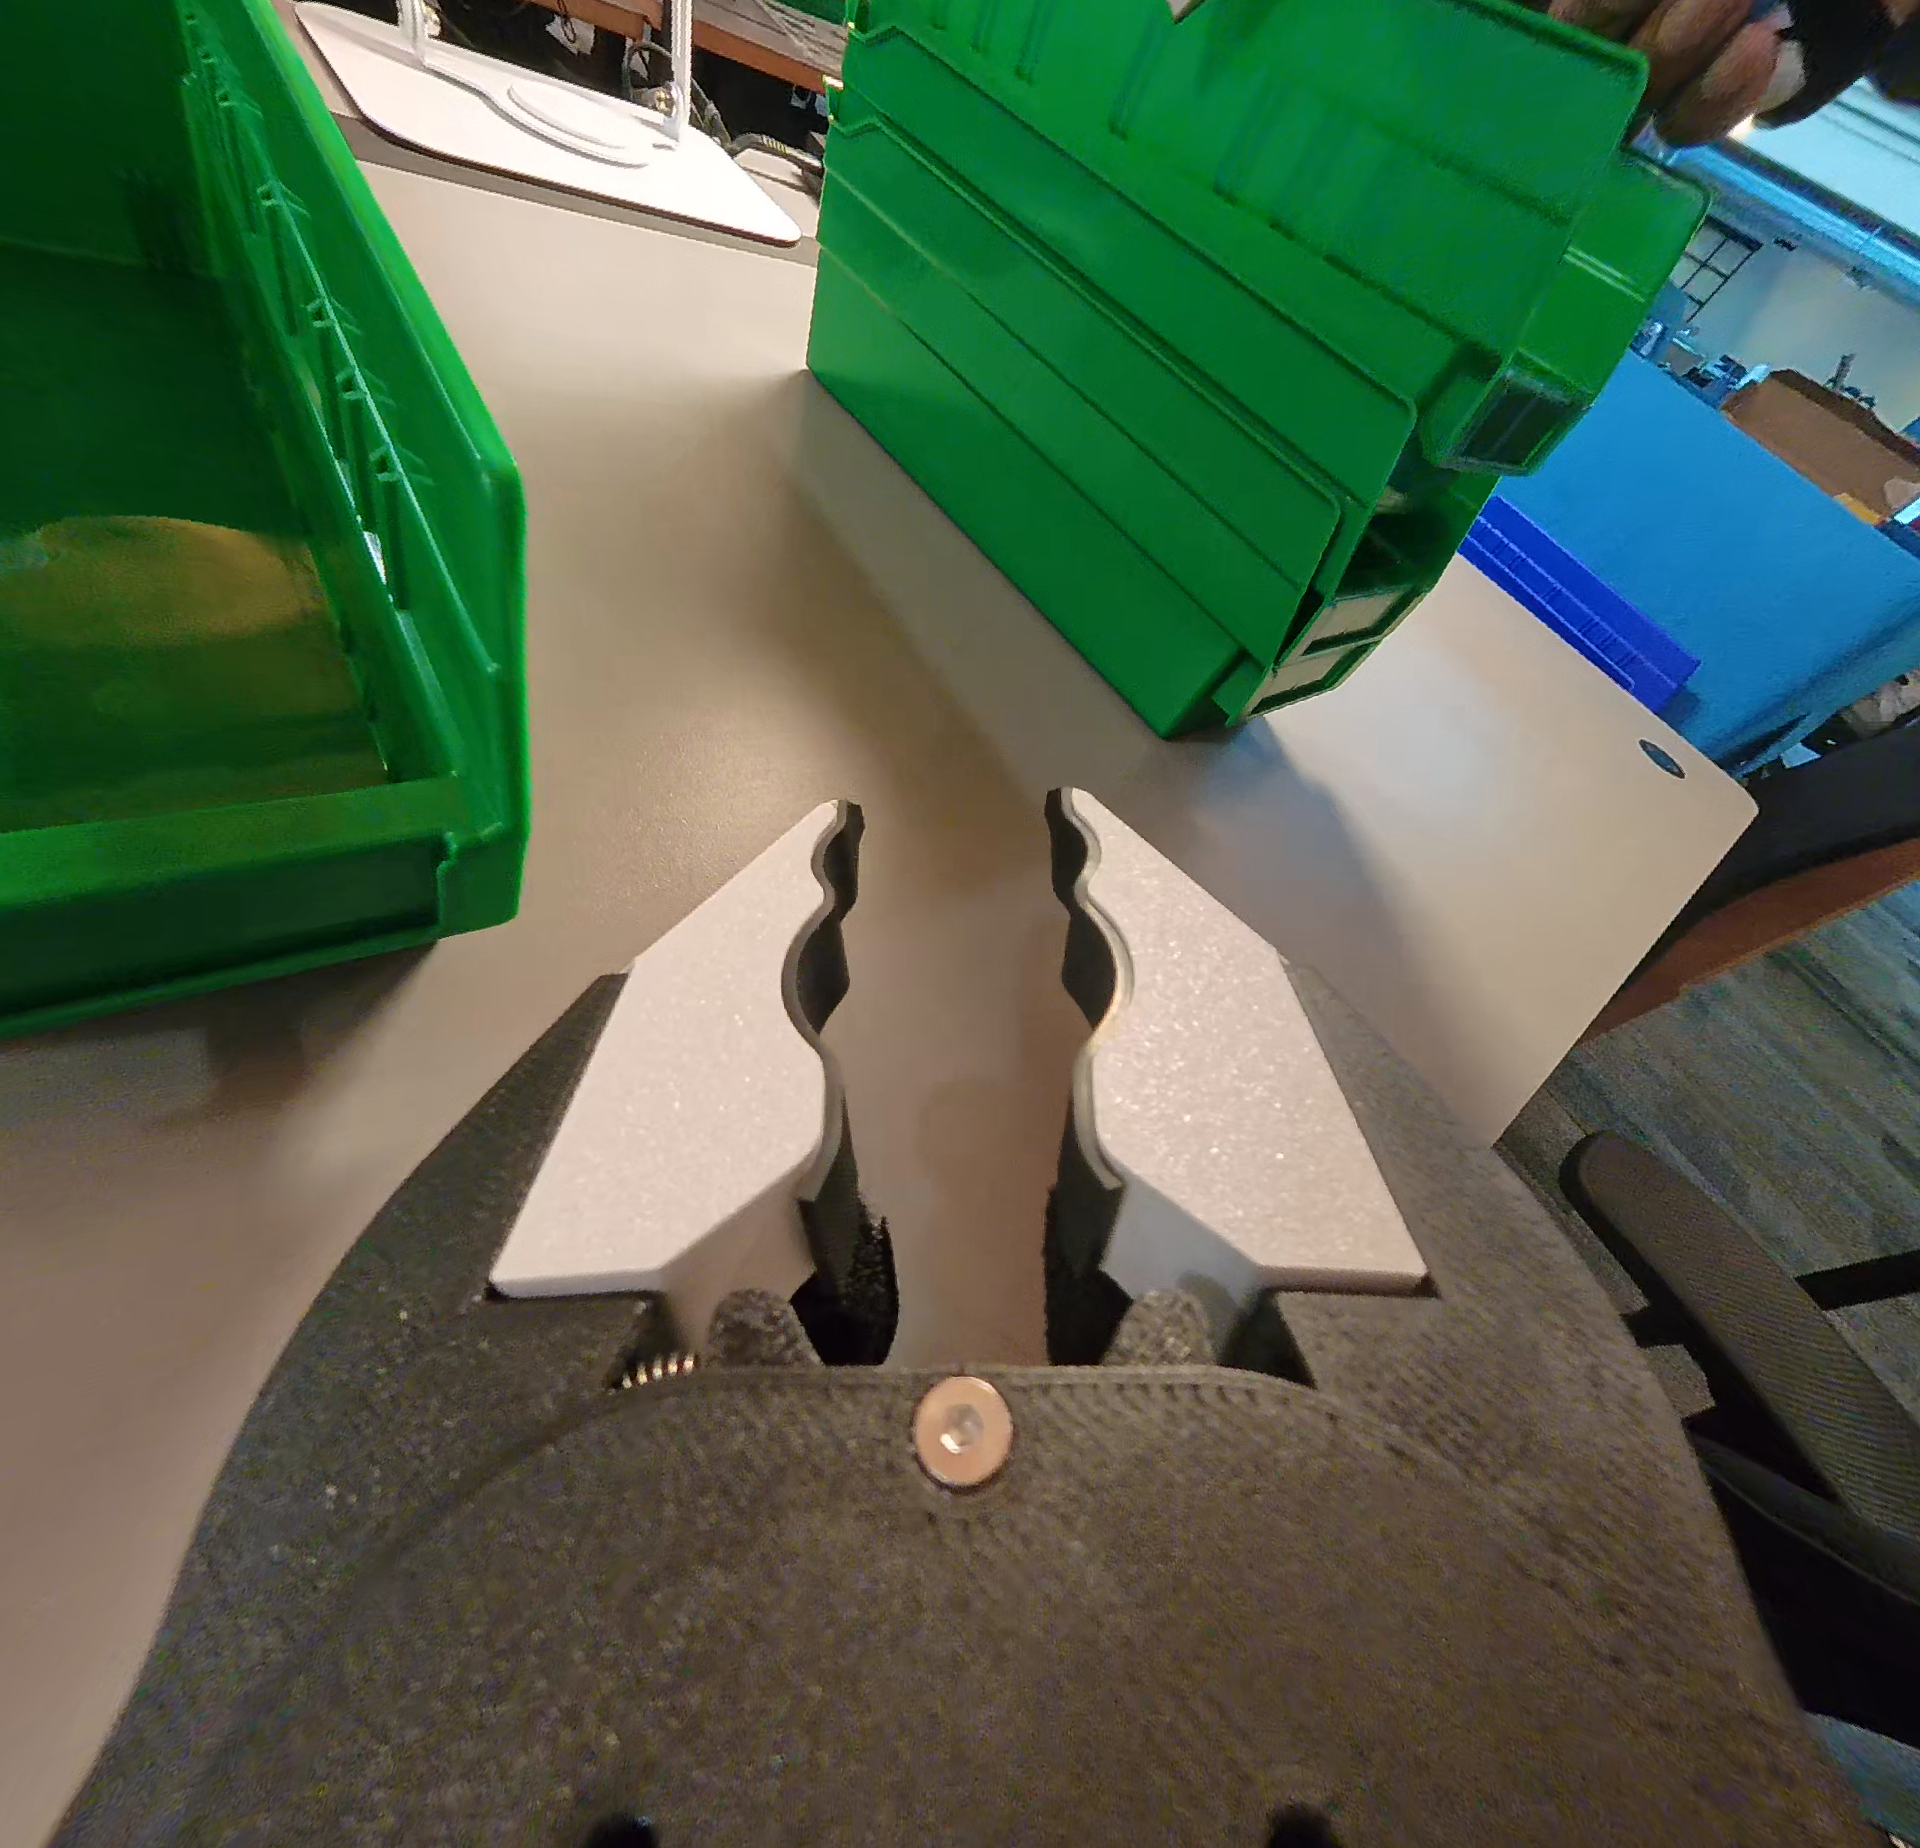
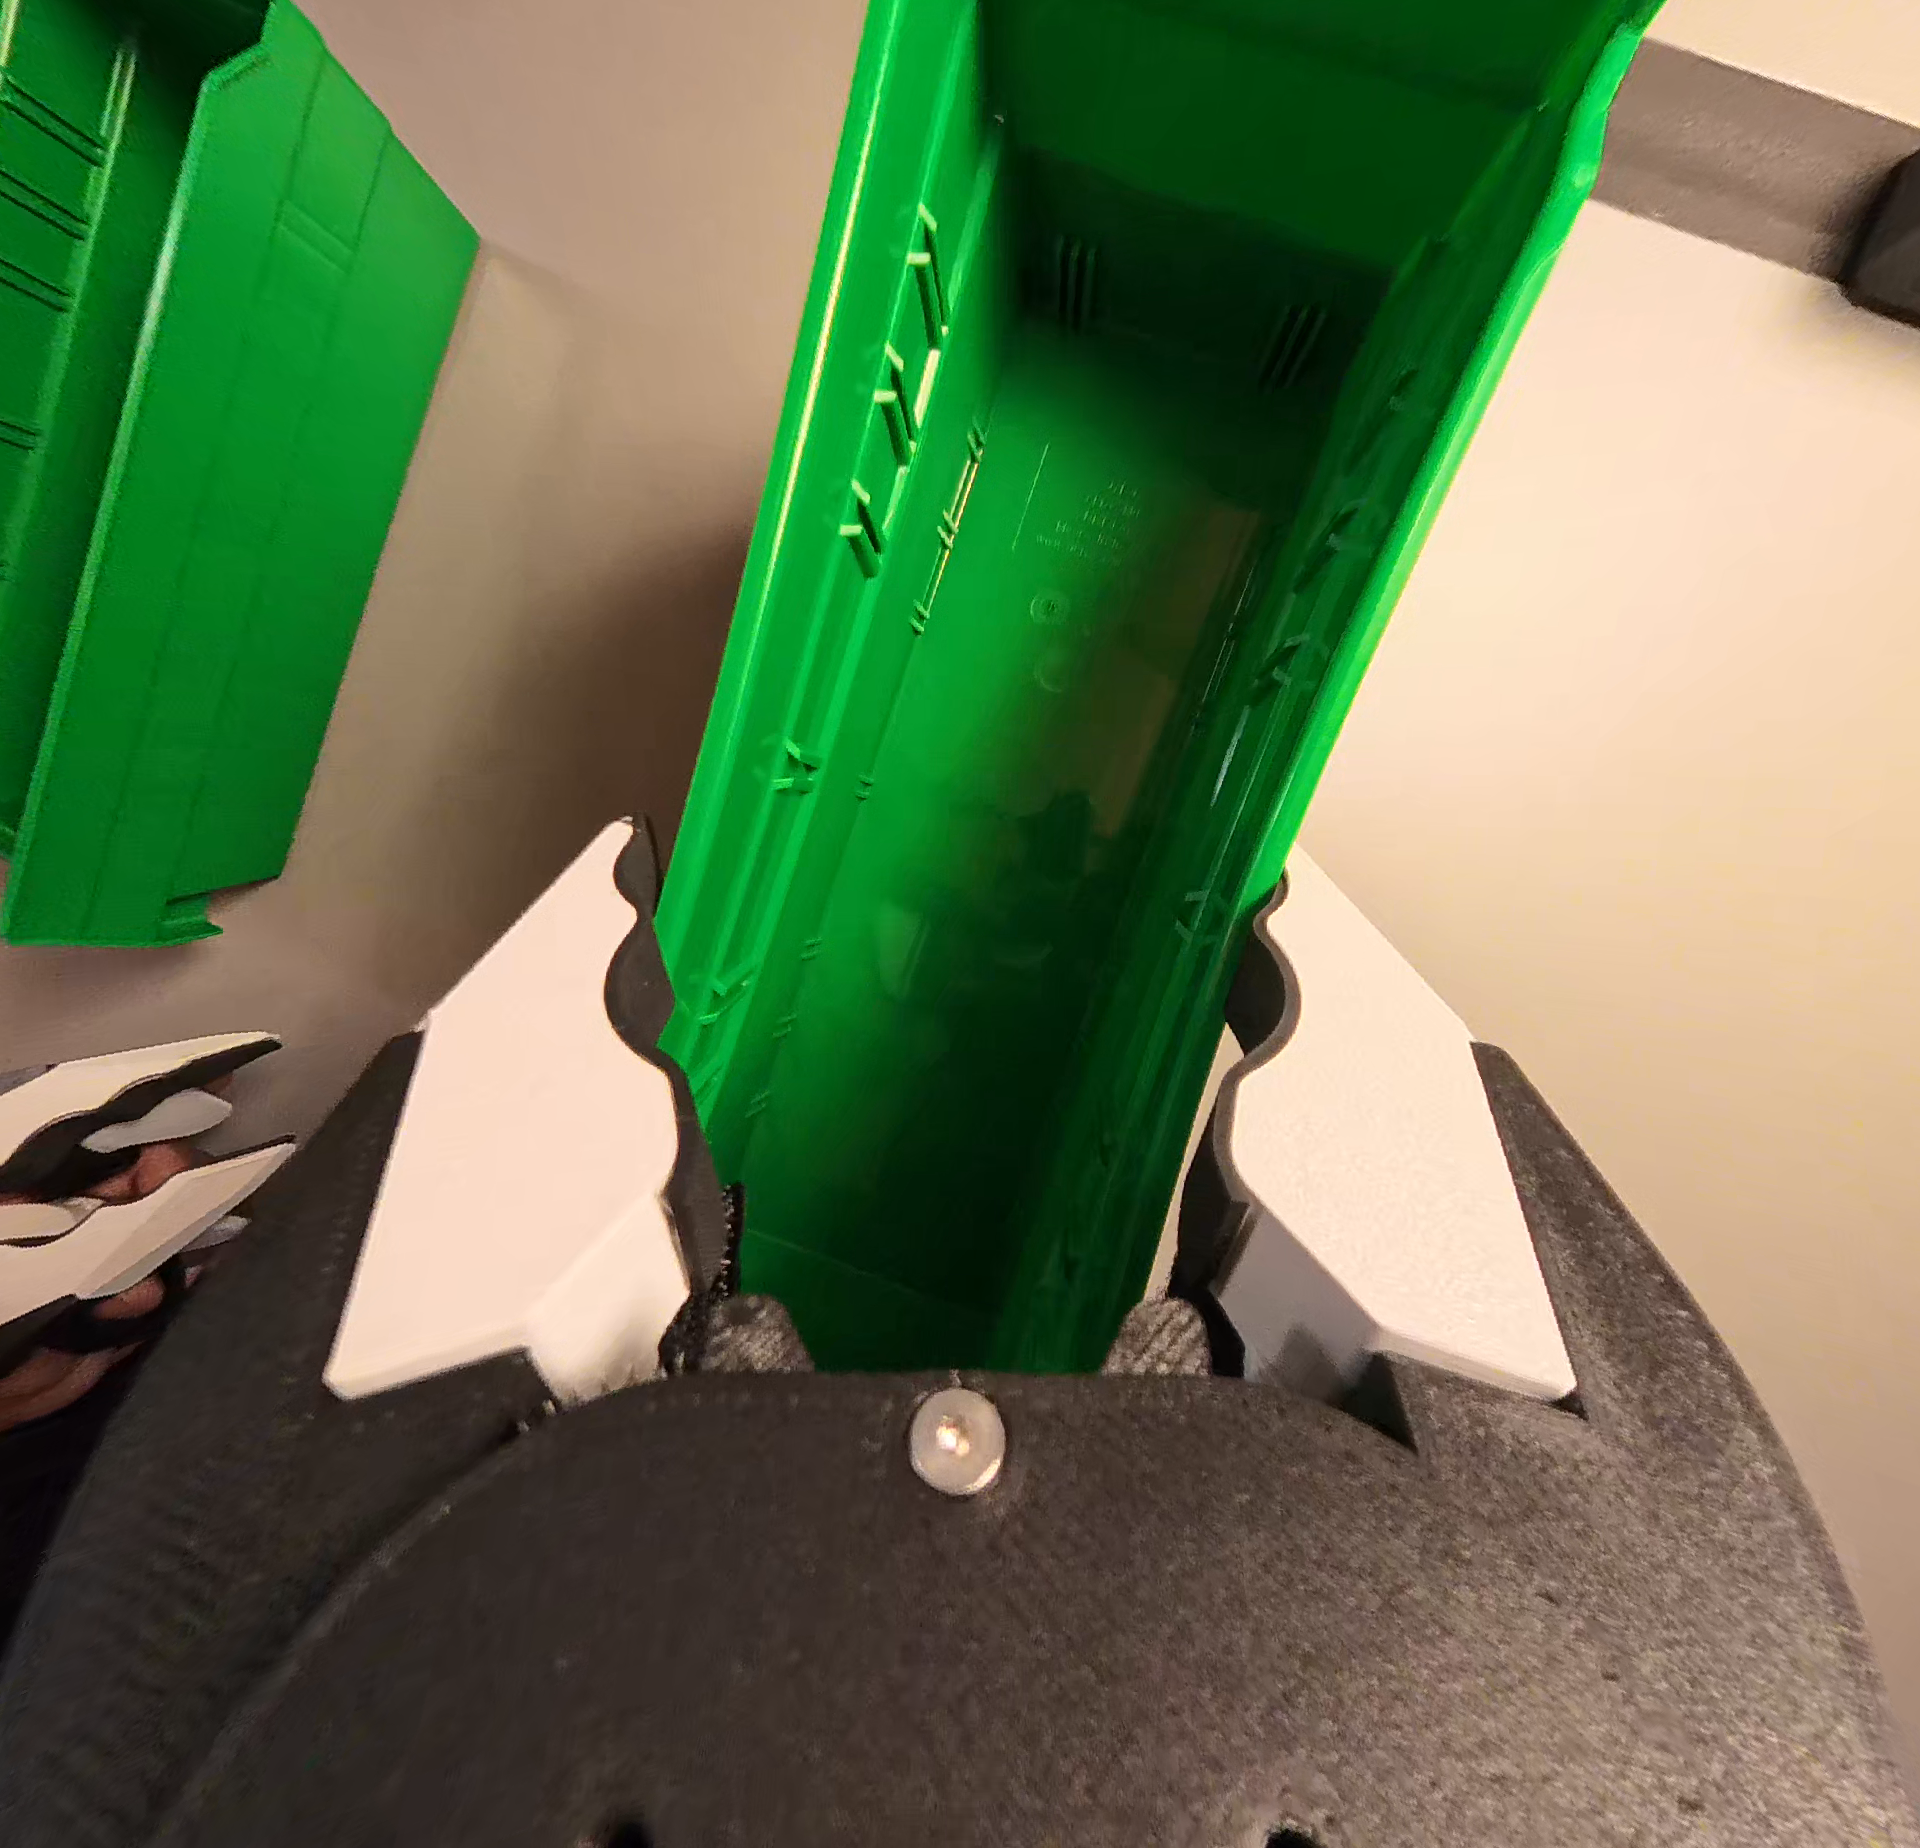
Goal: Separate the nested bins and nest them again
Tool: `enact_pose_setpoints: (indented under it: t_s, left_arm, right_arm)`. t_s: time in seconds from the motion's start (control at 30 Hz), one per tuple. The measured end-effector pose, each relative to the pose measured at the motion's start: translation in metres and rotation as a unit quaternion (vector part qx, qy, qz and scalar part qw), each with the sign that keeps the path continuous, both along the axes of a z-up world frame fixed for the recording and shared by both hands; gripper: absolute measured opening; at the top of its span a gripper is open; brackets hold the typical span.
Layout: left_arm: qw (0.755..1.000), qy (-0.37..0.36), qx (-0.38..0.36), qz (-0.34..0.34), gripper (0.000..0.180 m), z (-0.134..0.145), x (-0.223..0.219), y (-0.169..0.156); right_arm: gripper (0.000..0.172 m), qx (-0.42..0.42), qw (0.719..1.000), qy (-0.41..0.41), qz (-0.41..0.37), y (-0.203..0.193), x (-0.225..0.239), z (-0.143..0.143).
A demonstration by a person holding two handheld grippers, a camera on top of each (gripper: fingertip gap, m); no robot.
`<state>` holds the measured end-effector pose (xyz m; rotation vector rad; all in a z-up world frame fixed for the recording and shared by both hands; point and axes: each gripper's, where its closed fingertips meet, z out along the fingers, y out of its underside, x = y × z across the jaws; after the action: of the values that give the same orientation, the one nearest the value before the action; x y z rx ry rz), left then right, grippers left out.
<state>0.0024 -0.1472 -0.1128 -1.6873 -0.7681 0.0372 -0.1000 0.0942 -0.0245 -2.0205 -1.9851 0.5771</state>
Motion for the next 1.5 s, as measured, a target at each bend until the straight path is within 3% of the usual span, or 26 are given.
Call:
enact_pose_setpoints:
  t_s: [0.47, 0.9, 1.13, 1.37, 1.5]
  left_arm:
    - [1.0, 0.002, -0.007, 0.0, 0.036, -0.001, 0.001, 0.001]
    - [1.0, 0.008, -0.02, 0.001, 0.036, -0.003, 0.002, 0.002]
    - [1.0, 0.009, -0.016, 0.001, 0.036, -0.002, 0.002, 0.002]
    - [1.0, 0.004, -0.015, -0.003, 0.036, -0.002, 0.002, 0.003]
    - [1.0, 0.003, -0.016, -0.003, 0.036, -0.003, 0.002, 0.003]
  right_arm:
    - [0.113, -0.003, 1.0, -0.008, 0.002, 0.0, 0.003, -0.023]
    - [0.116, 0.008, 1.0, 0.009, 0.0, -0.001, 0.002, -0.025]
    - [0.126, 0.009, 1.0, 0.012, -0.009, 0.001, 0.004, -0.026]
    - [0.126, 0.012, 0.998, 0.058, -0.009, 0.002, 0.006, 0.009]
    - [0.126, 0.018, 0.996, 0.091, 0.015, -0.019, 0.008, 0.031]
